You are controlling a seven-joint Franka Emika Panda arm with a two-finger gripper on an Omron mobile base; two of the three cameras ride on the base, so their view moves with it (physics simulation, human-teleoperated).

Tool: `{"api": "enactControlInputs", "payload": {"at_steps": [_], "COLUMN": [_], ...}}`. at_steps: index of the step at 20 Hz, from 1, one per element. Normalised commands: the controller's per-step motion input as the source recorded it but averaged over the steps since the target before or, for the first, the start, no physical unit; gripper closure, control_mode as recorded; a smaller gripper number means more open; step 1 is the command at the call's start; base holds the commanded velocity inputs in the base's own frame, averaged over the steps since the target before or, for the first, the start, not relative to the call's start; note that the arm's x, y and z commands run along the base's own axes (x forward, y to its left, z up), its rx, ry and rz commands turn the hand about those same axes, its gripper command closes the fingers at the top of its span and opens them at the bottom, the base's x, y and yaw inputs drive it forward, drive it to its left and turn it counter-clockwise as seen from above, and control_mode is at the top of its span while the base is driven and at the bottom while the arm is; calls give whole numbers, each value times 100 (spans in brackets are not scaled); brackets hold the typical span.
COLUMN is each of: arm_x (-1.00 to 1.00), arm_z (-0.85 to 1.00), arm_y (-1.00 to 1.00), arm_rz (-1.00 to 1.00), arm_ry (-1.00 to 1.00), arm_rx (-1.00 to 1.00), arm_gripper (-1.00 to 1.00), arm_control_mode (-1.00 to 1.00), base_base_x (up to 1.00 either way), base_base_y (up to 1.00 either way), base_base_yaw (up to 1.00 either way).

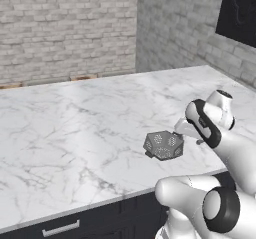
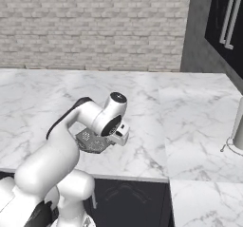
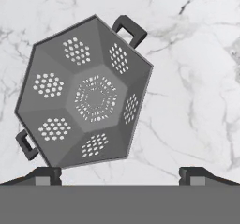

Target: Pick the colander and strainer and place them in the sink. Then turn on the water.

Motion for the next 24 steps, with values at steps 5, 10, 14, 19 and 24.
{"api": "enactControlInputs", "payload": {"at_steps": [5, 10, 14, 19, 24], "arm_x": [16, 13, 10, 11, 5], "arm_z": [-8, -13, -19, -22, -19], "arm_y": [0, 0, 0, 0, 0], "arm_rz": [0, 0, 0, 0, 0], "arm_ry": [-2, 0, 0, 0, -1], "arm_rx": [0, 0, 0, 0, 0], "arm_gripper": [-100, -100, -100, -100, -100], "arm_control_mode": [-100, -100, -100, -100, -100], "base_base_x": [0, 0, 0, 0, 0], "base_base_y": [0, 0, 0, 0, 0], "base_base_yaw": [0, 0, 0, 0, 0]}}
